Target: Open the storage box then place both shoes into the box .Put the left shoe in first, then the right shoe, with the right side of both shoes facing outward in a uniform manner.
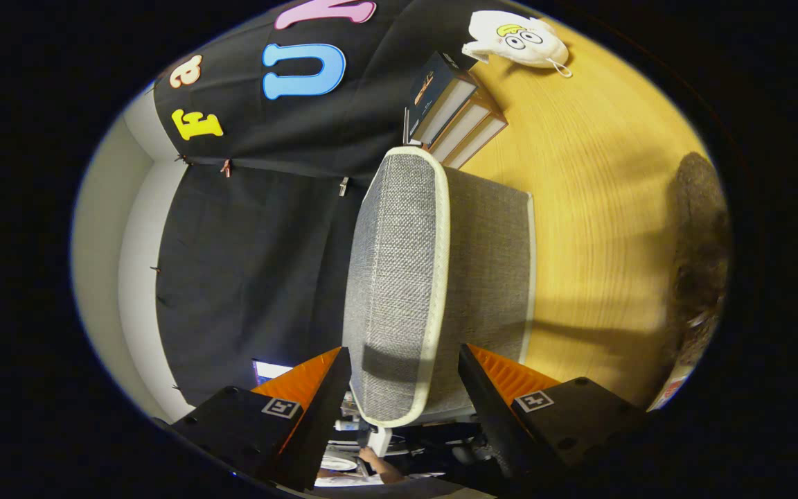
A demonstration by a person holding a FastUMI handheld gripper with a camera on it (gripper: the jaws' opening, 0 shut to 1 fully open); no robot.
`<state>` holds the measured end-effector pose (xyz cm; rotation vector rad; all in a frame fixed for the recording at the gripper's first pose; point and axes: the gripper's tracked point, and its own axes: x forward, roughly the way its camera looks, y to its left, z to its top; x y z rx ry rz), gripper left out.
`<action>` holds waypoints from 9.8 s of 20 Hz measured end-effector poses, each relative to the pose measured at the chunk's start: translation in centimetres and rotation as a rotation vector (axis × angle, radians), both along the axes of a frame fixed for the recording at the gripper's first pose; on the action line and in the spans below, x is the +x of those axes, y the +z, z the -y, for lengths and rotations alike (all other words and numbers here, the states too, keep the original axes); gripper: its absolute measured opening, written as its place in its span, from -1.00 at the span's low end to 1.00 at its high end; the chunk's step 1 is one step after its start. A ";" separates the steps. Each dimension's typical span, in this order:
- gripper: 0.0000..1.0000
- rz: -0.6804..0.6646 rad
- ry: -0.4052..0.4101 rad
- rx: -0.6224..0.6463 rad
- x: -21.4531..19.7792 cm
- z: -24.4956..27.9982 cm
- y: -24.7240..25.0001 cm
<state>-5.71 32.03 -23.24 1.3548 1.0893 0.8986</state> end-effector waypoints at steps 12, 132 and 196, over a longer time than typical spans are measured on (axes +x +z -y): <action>-0.90 -0.044 -0.037 0.060 -0.1 1.6 2.3; -0.87 0.086 -0.270 -0.795 8.0 -0.8 8.2; 0.87 0.049 -0.316 -1.262 -7.6 30.9 -10.9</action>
